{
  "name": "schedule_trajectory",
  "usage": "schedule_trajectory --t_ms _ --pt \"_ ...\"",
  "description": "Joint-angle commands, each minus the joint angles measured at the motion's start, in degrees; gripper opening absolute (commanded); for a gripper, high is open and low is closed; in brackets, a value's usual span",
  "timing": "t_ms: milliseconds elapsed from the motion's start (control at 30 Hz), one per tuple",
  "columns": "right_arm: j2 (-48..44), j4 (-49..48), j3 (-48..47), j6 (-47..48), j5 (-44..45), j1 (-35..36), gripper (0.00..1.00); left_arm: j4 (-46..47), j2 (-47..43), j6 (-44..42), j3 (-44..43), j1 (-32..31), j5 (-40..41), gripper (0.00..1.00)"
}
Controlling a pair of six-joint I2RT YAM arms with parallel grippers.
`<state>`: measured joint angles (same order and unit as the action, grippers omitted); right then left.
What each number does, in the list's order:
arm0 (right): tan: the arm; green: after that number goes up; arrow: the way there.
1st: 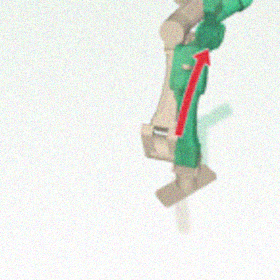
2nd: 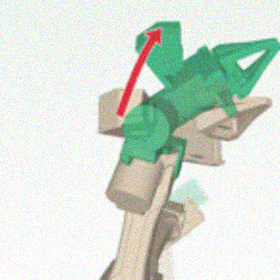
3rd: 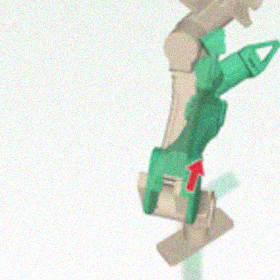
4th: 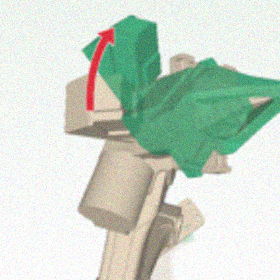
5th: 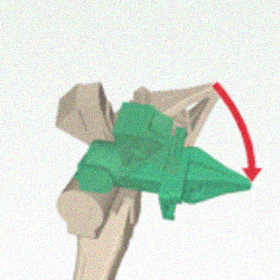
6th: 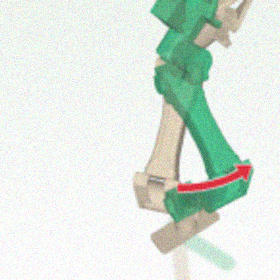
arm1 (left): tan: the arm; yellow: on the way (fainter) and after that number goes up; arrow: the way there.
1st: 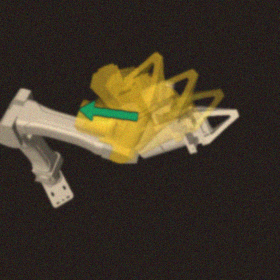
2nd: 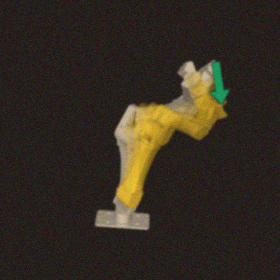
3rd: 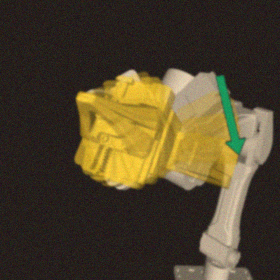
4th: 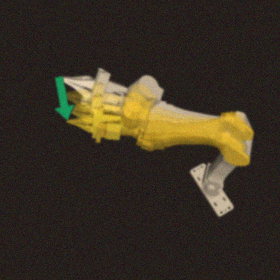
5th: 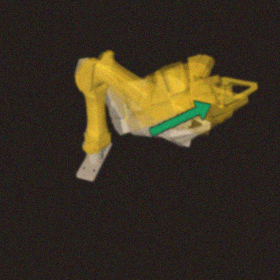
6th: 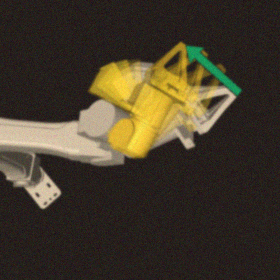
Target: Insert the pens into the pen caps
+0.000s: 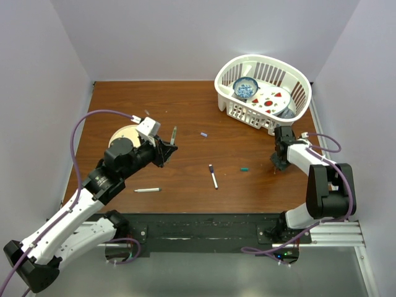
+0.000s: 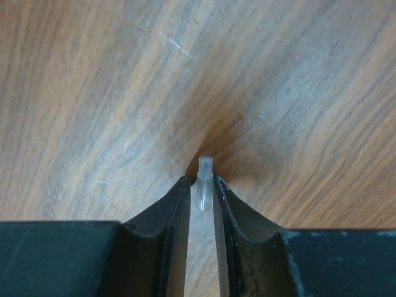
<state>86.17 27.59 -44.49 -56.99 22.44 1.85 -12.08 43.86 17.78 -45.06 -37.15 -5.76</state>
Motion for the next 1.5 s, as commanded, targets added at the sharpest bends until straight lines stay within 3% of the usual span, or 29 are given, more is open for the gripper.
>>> schedule_trajectory --t_ms 0,167,400,567,700,1033,1200,1467 --pt "3.0 -3.1 0.7 1.2 -4.1 -1.7 0.24 1.3 -0.8 -0.9 0.4 0.1 -0.2 0.00" --pt "3.7 -3.6 1.3 1.2 -5.0 -1.8 0.20 1.3 -0.7 -1.0 0.4 0.1 -0.2 0.00" --pt "4.5 -5.7 1.5 4.8 -9.5 -1.7 0.01 2.4 0.0 1.2 1.1 0.1 -2.3 0.00" --pt "6.2 -5.4 1.1 8.3 -14.8 -1.7 0.00 3.9 1.8 4.8 3.1 0.1 -5.4 0.00" --pt "4.8 -8.3 2.6 11.9 -19.9 -1.7 0.00 14.0 5.6 9.5 8.9 -0.7 -13.4 0.00" --pt "-12.9 -19.0 7.6 18.6 -37.0 -1.4 0.00 31.4 16.1 12.6 16.2 -7.9 -18.8 0.00" --pt "-23.2 -27.1 7.8 18.4 -45.2 5.7 0.00 42.4 19.4 17.4 19.6 -8.2 -23.2 0.00" --pt "-29.7 -45.4 10.5 8.4 -46.7 20.4 0.00 58.5 21.7 29.0 23.7 -8.1 -25.7 0.00"
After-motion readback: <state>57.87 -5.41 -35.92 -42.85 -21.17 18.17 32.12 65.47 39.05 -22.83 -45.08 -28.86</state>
